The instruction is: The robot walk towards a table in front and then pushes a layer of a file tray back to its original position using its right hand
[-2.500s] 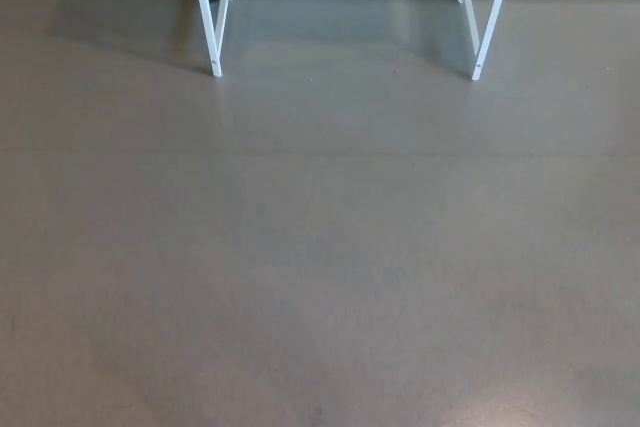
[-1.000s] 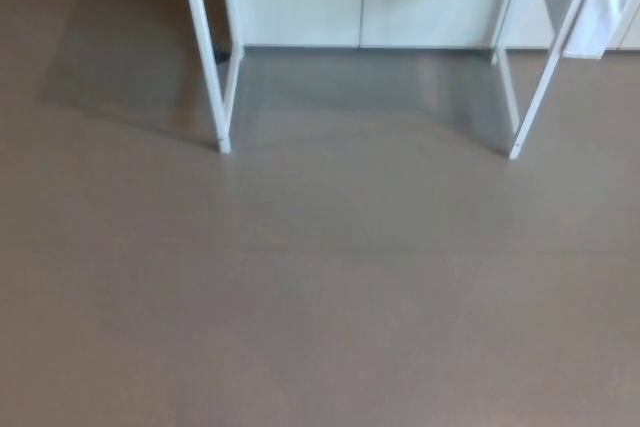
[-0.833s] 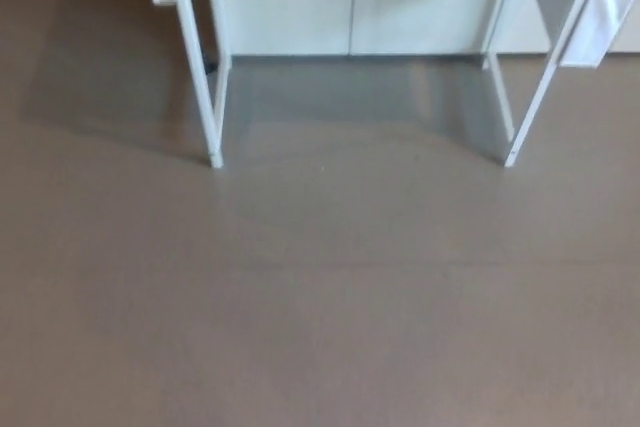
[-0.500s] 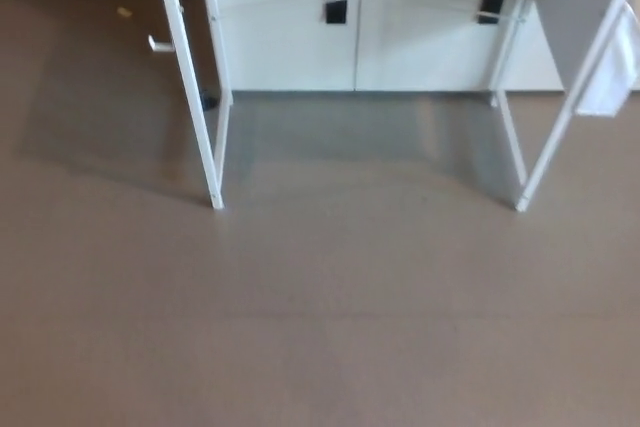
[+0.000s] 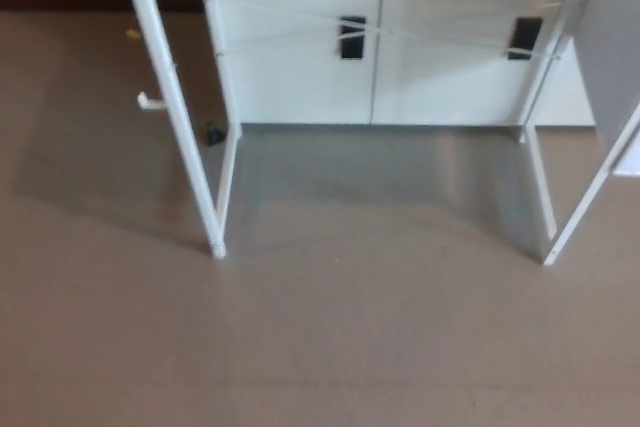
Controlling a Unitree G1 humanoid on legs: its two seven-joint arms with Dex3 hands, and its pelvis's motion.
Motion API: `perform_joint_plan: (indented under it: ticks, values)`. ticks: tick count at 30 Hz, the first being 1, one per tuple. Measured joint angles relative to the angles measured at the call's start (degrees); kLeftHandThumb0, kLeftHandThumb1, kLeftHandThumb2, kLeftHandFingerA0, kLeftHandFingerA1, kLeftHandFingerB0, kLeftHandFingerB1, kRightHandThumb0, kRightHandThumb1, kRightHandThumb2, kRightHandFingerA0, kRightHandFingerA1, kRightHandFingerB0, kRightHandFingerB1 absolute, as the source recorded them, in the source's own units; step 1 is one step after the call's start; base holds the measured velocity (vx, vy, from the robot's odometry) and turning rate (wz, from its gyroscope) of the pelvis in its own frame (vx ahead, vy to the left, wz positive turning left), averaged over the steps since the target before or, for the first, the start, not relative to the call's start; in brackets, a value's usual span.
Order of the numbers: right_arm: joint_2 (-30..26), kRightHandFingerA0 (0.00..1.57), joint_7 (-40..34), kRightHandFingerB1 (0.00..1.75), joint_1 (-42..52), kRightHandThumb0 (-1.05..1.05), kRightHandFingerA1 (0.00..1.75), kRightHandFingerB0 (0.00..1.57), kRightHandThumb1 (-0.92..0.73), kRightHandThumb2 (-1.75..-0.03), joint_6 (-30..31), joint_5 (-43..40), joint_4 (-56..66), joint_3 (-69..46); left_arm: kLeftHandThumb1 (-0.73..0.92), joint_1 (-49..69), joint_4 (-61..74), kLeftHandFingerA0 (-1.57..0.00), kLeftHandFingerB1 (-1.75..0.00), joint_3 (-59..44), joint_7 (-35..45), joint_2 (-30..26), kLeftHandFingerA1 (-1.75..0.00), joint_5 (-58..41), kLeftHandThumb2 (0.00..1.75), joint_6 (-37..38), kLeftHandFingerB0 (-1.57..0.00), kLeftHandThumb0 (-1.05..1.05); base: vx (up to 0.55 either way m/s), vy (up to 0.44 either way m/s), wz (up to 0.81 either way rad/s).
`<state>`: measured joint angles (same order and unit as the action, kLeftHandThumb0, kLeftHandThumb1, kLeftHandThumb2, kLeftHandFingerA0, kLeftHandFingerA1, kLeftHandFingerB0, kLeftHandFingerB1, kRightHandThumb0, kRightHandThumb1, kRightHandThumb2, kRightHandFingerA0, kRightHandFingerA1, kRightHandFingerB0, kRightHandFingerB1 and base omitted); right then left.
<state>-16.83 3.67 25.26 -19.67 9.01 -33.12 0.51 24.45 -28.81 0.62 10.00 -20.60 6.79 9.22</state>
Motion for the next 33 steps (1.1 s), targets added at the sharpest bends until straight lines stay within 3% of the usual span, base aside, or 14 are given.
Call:
perform_joint_plan:
  ticks: [9, 24, 33]
  values:
    - [0.27, 0.66, -0.01, 0.37, -0.21, -0.41, 0.41, 0.52, -0.54, -0.57, -0.52, 0.11, -0.09, 0.78, 0.67, -0.40, -1.31, -0.59, -0.41, 0.24, -0.21, -1.23, -0.50, 0.08, 0.60, 1.07, -0.36, -0.26, 0.28, 0.162, -0.07]
    - [-0.11, 0.66, -0.36, 0.37, -0.39, -0.42, 0.40, 0.53, -0.54, -0.57, -1.13, 0.23, -0.61, 0.77, 0.66, 0.69, -0.81, -0.59, -0.41, 0.68, -0.15, -1.21, -0.50, 0.00, 0.59, 1.69, -0.36, -0.25, 0.25, -0.065, 0.04]
    - [0.26, 0.63, -0.37, 0.37, -0.09, -0.41, 0.39, 0.55, -0.57, -0.58, -1.16, 0.43, -0.40, 1.08, 0.66, 0.76, -0.73, -0.60, -0.41, 0.64, -0.17, -1.85, -0.50, 0.04, 0.60, 1.87, -0.36, -0.26, 0.21, 0.220, -0.09]
